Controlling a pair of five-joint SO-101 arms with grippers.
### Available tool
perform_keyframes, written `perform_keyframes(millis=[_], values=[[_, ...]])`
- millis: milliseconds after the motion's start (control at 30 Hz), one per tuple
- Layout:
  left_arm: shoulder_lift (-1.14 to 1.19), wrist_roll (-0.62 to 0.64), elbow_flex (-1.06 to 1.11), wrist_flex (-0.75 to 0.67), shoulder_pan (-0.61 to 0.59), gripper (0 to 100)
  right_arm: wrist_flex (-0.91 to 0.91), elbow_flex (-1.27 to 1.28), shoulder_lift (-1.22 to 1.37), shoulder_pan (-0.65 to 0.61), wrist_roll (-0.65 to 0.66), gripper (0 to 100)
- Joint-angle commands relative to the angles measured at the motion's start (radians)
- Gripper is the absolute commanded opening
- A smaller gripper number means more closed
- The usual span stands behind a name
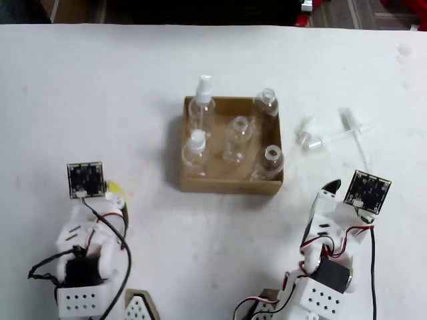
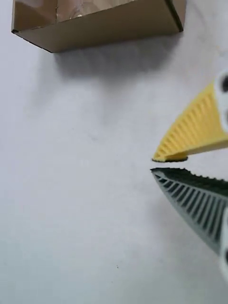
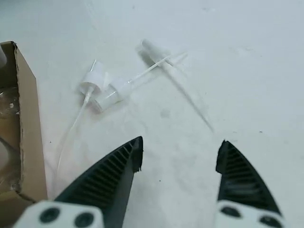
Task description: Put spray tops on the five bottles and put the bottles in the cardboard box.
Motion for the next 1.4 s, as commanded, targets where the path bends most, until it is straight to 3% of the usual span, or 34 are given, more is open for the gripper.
perform_keyframes(millis=[0,133,767,1000,1367], values=[[0.002,-0.012,-0.003,0.071,0.099,2,-0.016,-0.011,-0.005,0.01,-0.006,22.2],[-0.001,-0.012,-0.003,0.146,0.148,2,-0.016,-0.011,-0.005,0.01,-0.006,22.2],[-0.002,-0.006,-0.017,0.21,0.153,2,-0.016,-0.009,-0.005,0.005,-0.006,22.2],[-0.002,-0.011,-0.012,0.353,0.143,2,-0.016,-0.009,-0.005,0.004,-0.006,22.2],[-0.002,-0.011,-0.014,0.353,0.145,2,-0.018,-0.025,-0.005,0.056,0.002,22.1]])
